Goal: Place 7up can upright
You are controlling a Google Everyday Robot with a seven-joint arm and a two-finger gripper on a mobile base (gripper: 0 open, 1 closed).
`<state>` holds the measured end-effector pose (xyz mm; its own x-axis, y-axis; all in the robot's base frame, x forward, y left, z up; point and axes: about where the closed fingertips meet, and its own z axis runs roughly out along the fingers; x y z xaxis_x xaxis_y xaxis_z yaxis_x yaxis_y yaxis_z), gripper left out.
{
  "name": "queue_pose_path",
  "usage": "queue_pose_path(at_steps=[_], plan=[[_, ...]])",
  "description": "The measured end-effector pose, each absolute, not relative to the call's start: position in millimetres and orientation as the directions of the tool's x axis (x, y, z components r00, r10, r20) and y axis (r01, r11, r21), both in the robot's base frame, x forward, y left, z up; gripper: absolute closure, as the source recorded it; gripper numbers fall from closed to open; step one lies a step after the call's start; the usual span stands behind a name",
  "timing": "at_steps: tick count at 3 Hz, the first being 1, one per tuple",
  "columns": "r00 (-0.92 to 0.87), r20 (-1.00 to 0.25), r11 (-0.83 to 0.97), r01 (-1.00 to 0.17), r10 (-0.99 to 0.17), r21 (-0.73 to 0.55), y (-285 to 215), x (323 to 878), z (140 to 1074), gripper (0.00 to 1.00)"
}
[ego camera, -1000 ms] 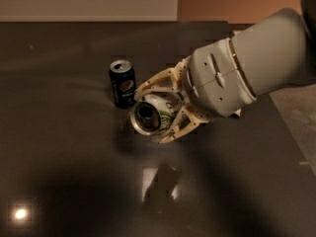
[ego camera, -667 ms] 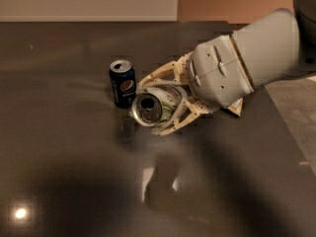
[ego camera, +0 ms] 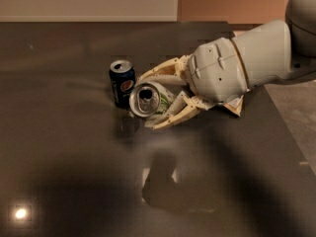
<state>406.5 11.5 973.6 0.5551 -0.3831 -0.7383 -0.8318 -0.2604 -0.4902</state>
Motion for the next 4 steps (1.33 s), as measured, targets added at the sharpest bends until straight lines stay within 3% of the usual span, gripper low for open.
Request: queue_pose_path(at_steps=[2,4], plan=[[0.341,-0.853,0.004,-0.928,-0.396,-0.373,13,415,980,1.00],[0.191,-0.918,0.252,-0.924,-0.347,-0.287,12,428,974,1.00]])
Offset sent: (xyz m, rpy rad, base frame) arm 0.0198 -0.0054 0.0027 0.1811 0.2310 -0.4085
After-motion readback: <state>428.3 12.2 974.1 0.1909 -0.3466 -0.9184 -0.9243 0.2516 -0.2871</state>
